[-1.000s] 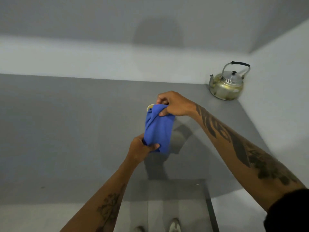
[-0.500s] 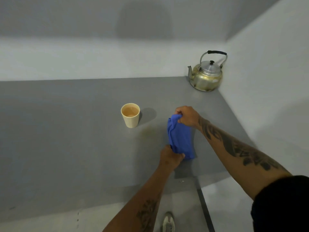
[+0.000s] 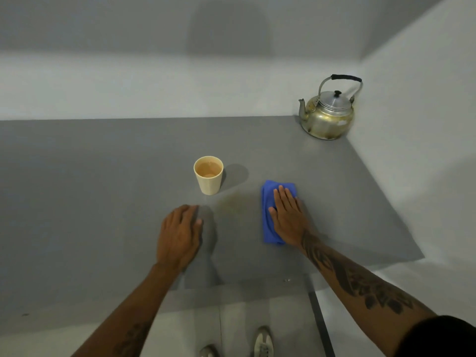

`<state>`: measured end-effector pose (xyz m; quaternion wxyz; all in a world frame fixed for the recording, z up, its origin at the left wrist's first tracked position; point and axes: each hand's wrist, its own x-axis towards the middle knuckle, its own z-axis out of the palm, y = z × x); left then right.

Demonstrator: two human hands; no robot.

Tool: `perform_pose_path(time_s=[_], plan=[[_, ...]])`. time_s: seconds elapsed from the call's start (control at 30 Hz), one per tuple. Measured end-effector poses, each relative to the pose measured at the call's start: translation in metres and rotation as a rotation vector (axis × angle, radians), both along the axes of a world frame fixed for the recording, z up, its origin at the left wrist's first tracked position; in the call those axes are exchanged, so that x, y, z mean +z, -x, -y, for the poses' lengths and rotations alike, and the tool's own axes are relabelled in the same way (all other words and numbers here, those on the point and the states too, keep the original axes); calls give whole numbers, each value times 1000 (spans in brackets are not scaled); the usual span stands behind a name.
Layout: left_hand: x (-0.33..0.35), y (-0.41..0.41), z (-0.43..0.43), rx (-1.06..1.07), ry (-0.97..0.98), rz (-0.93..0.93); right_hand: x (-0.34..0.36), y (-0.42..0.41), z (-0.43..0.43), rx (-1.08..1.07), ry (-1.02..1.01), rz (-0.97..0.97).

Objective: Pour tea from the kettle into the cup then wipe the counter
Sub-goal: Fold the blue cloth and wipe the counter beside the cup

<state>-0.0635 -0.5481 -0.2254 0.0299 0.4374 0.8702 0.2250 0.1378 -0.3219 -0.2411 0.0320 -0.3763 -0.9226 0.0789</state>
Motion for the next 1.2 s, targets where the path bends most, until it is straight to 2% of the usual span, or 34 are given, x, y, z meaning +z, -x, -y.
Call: perform_pose_path(time_s=[0.2, 0.37, 0.5, 0.53, 0.6, 0.67, 0.73, 0.83, 1.0, 1.1, 1.2], plan=[[-18, 36, 16, -58, 66, -66, 4, 41, 16, 9, -116, 79], [-17, 42, 24, -99, 42, -37, 7, 72, 70, 303, -161, 126], [-19, 44, 29, -109, 44, -23, 4, 23, 93, 489, -183, 109], [-19, 44, 29, -109, 38, -18, 3, 13, 85, 488, -194, 117], [-18, 43, 31, -110, 28, -3, 4, 13, 62, 354, -182, 179], [-16, 42, 32, -108, 21, 13, 6, 39, 43, 151, -148, 162], [-16, 42, 32, -112, 22, 21, 9, 72, 48, 72, -89, 186], [-18, 44, 32, -114, 14, 22, 8, 88, 80, 192, -118, 157], [-20, 43, 31, -81, -27, 73, 8, 18, 116, 523, -141, 163], [-19, 43, 31, -58, -70, 106, 5, 7, 121, 589, -154, 164], [-17, 42, 29, -36, -84, 159, 6, 47, 126, 613, -147, 134]])
